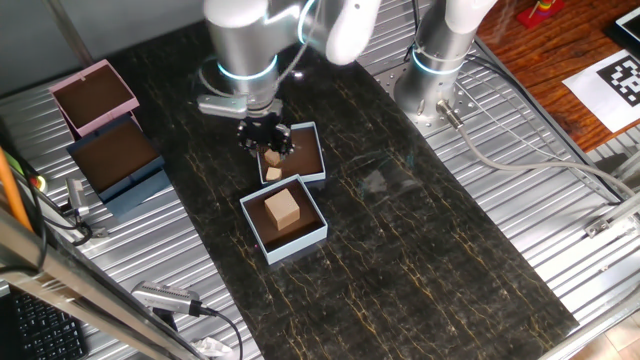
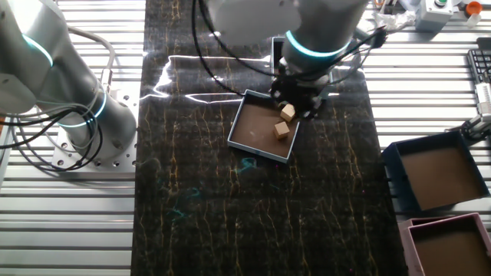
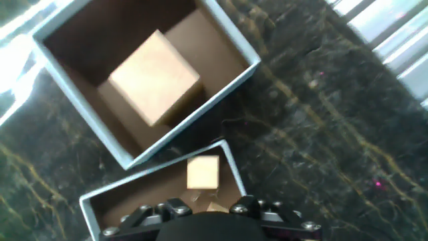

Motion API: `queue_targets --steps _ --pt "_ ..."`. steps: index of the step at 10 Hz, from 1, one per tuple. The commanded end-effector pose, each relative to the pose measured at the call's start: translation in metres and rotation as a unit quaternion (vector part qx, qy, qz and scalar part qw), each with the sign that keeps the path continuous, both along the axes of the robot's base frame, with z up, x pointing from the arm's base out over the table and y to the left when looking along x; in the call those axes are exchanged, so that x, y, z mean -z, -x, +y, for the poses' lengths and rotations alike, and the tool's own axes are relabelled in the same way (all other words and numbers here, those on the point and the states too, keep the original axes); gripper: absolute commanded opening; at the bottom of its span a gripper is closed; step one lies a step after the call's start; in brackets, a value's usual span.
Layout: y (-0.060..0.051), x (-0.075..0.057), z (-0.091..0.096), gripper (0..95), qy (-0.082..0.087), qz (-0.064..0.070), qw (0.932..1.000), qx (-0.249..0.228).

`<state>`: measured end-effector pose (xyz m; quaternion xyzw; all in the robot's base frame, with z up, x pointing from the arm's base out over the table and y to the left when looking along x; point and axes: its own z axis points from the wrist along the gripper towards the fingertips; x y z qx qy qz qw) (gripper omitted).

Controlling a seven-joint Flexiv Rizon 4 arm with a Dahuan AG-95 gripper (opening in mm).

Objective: Take everything out of the gift box

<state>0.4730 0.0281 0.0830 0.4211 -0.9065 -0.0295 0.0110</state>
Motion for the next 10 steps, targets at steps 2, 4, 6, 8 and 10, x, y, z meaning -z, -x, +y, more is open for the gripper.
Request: queue_targets --steps 2,4,6,8,10 --pt "-0.03 -0.036 0.046 57.0 0.005 0.042 0.9957 0.082" --pt "-0.044 -0.042 0.072 57.0 0.012 0.052 0.9897 0.133" --pt "-0.051 -0.036 0.091 38.0 0.014 0.06 0.981 0.184" --pt "-0.054 -0.023 0.11 38.0 0.019 0.065 0.9694 0.236" --pt "-0.054 -0.017 0.118 57.0 0.02 0.071 0.9661 0.247"
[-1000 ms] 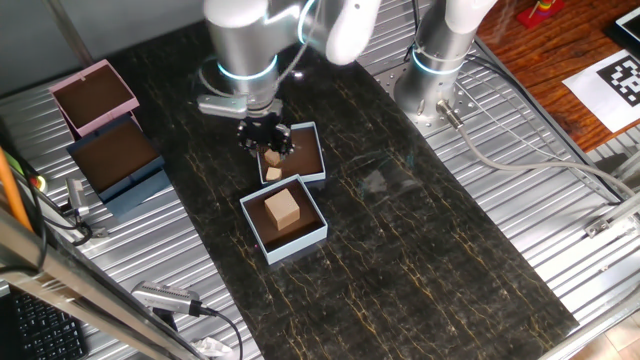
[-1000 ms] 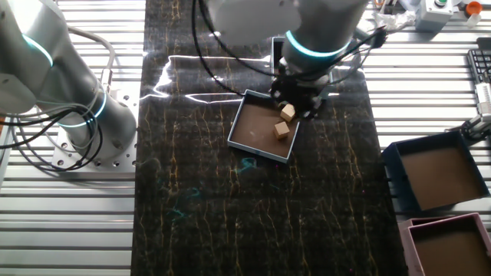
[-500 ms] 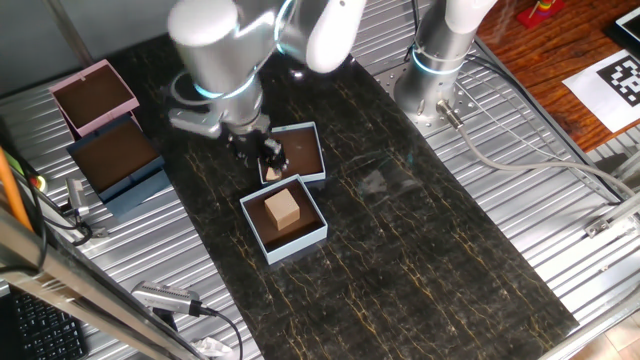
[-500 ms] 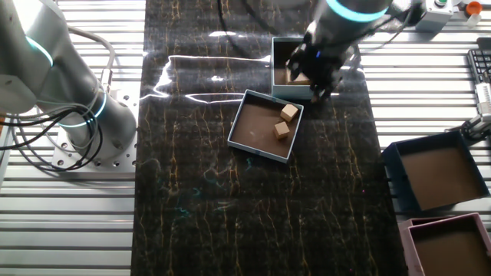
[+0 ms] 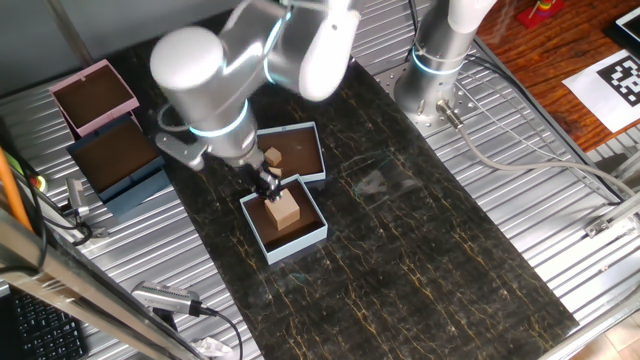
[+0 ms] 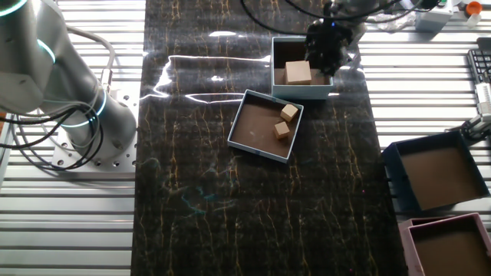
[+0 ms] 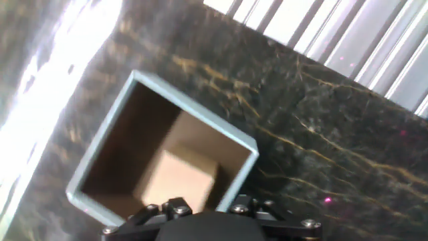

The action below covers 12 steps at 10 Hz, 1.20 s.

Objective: Take everything out of the gift box

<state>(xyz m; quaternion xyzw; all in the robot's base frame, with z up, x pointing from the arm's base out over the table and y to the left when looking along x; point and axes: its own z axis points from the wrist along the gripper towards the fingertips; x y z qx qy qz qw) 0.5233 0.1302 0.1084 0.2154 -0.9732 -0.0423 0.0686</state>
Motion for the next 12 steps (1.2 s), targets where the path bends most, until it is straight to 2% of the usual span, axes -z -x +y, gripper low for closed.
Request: queue_targets --steps 1,3,6,7,12 --pt "-0.004 0.012 0.016 57.0 0.004 0.008 0.9993 0.036" --pt "-0.002 0.019 0.016 57.0 0.004 0.007 0.9993 0.037" --pt "0.006 0.031 0.01 57.0 0.003 -0.001 0.9996 0.028" --pt "0.007 0.033 0.01 76.0 0.003 -0.003 0.9996 0.028" --pt "0.01 0.045 0.014 76.0 0.005 -0.011 0.9995 0.03"
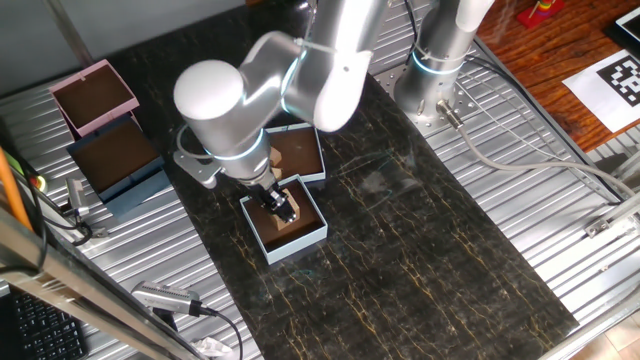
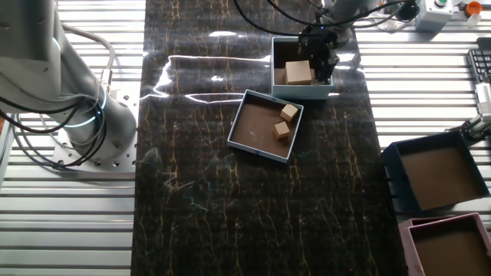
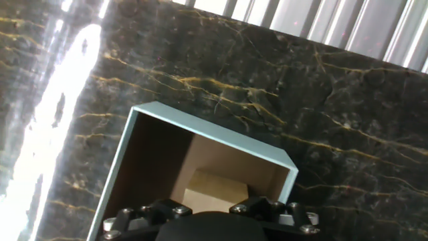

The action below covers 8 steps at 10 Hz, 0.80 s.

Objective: Take everything out of the gift box

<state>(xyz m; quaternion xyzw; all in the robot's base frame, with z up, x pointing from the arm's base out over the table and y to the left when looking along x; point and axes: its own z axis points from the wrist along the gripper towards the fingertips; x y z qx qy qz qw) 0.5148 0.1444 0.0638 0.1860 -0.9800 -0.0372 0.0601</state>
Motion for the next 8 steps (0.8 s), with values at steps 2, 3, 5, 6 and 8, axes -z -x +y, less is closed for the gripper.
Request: queue_targets --steps 2,3,5,6,8 --pt "0.004 0.01 -0.003 76.0 -0.001 -0.01 1.0 -0.001" --pt "0.005 0.014 -0.003 57.0 -0.002 -0.012 0.9999 0.001" --pt "0.006 0.018 -0.003 57.0 0.001 -0.017 0.9998 0.005" --pt "0.007 0.02 -0.003 19.0 0.002 -0.021 0.9997 0.009" --pt "0.007 0.015 -0.003 0.0 0.005 -0.018 0.9997 0.014"
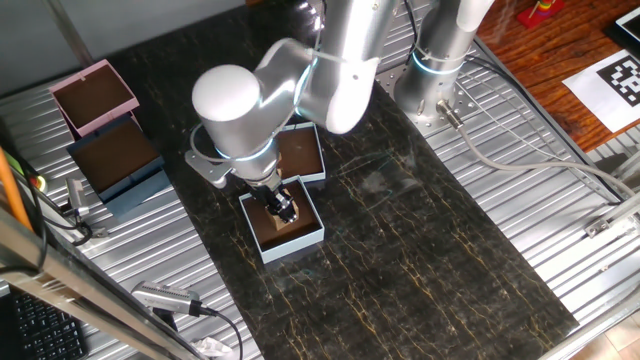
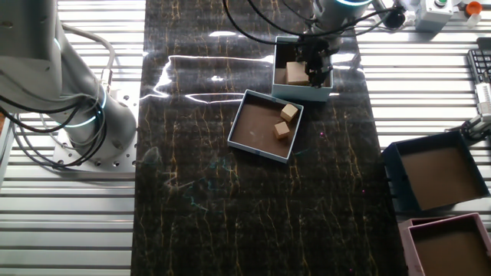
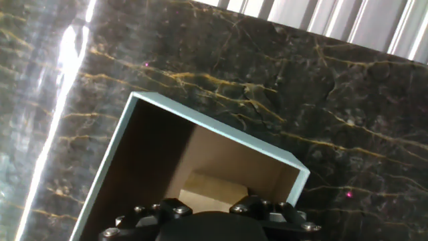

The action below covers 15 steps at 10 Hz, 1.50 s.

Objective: Take everything out of the gift box

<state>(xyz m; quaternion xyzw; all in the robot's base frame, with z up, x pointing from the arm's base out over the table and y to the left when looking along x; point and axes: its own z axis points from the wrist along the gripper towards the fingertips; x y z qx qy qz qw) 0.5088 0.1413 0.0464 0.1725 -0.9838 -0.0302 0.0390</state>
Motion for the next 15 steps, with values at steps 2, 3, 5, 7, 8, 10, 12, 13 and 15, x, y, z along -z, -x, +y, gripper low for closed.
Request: queue_targets --steps 2,3,5,7,8,10,12,13,15 --pt "0.003 -0.023 0.002 0.0 -0.003 0.006 0.9999 -0.008" --pt "0.004 -0.035 0.002 0.0 -0.003 0.009 0.9999 -0.011" --pt "0.007 -0.068 -0.007 0.0 -0.003 0.016 0.9997 -0.021" --pt "0.015 -0.089 -0.036 0.0 -0.009 0.014 0.9983 -0.056" --pt "0.018 -0.095 -0.047 0.0 -0.008 0.015 0.9977 -0.066" --pt "0.029 -0.102 -0.079 0.0 -0.002 0.013 0.9949 -0.1" --pt "0.035 -0.082 -0.11 0.0 -0.005 0.004 0.9915 -0.13" --pt "0.037 -0.071 -0.117 0.0 -0.007 -0.003 0.9906 -0.137" --pt "0.039 -0.033 -0.126 0.0 -0.011 -0.01 0.9898 -0.142"
